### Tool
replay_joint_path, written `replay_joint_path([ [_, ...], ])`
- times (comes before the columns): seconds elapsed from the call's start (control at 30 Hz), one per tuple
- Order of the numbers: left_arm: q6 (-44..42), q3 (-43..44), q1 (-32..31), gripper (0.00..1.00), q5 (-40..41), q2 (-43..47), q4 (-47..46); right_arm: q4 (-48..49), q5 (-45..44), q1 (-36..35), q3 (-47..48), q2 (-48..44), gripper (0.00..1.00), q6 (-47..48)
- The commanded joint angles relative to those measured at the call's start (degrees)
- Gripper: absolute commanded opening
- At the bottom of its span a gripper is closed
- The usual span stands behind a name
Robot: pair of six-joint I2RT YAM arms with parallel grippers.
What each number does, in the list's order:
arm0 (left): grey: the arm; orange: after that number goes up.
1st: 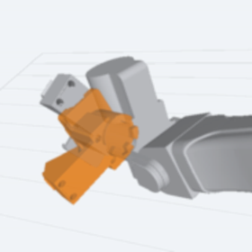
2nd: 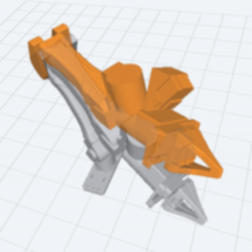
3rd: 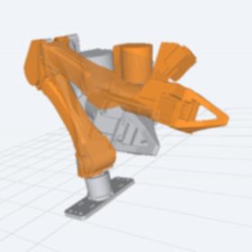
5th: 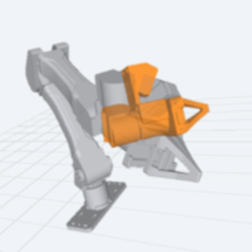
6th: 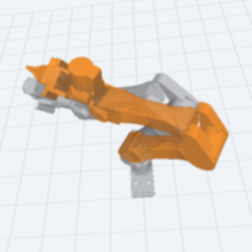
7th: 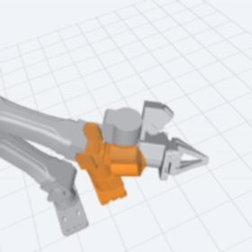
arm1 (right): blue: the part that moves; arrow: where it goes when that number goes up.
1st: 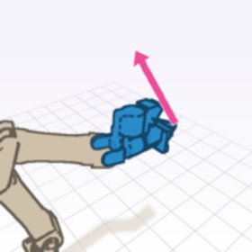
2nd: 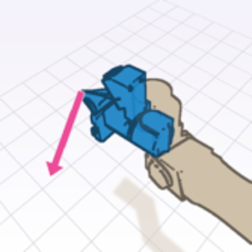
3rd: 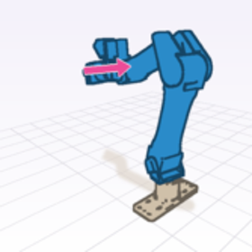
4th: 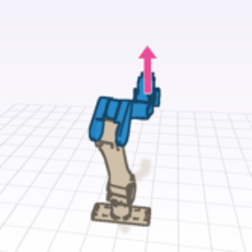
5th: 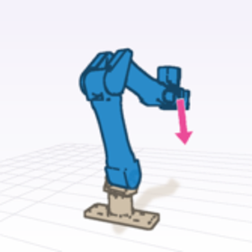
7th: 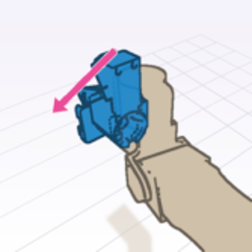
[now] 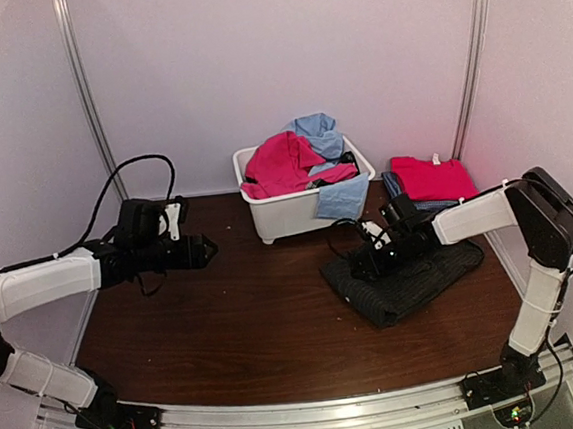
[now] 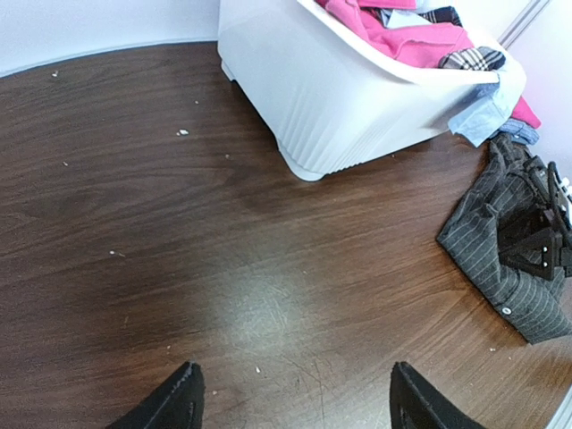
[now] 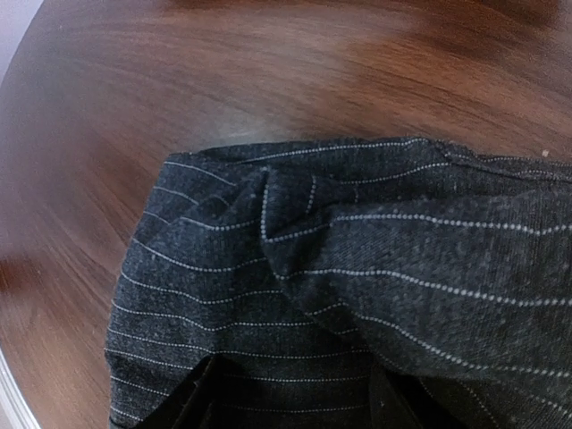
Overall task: Fold and stack the mixed laundry pile
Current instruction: Move the right arm to the center of the board with the 2/3-rectangle-folded shirt.
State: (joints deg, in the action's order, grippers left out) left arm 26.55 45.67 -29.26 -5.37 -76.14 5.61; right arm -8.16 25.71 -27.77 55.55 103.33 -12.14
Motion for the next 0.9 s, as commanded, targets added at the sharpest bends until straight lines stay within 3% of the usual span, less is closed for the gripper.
replay_joint_path([
  [0.0, 0.3, 0.2, 0.5, 0.73, 4.3, 5.0, 2.3, -4.1, 0.1, -7.4, -1.2, 3.2, 0.57, 6.1],
  [0.23, 1.9, -0.4, 5.1, 0.74, 2.5, 9.8, 5.4, -2.9, 12.5, -24.4, 0.0, 4.7, 0.57, 6.7],
  [0.43, 1.1, -0.5, 5.3, 0.74, 1.7, 10.3, 6.9, -12.0, 14.5, -36.3, 4.3, 4.4, 0.57, 15.2],
  [0.63, -1.0, -3.8, 4.4, 0.73, -6.6, 10.2, 3.9, -10.6, 9.7, -31.1, 2.8, -6.3, 0.59, 12.4],
  [0.77, -1.7, -6.2, -0.8, 0.73, -10.2, 9.8, 2.2, -0.6, 12.3, -26.5, -3.2, -19.6, 0.65, 2.4],
  [0.87, -1.7, -8.5, -5.6, 0.73, -11.8, 8.7, 0.2, 0.9, 11.5, -21.9, -7.7, -26.2, 0.72, -2.7],
])
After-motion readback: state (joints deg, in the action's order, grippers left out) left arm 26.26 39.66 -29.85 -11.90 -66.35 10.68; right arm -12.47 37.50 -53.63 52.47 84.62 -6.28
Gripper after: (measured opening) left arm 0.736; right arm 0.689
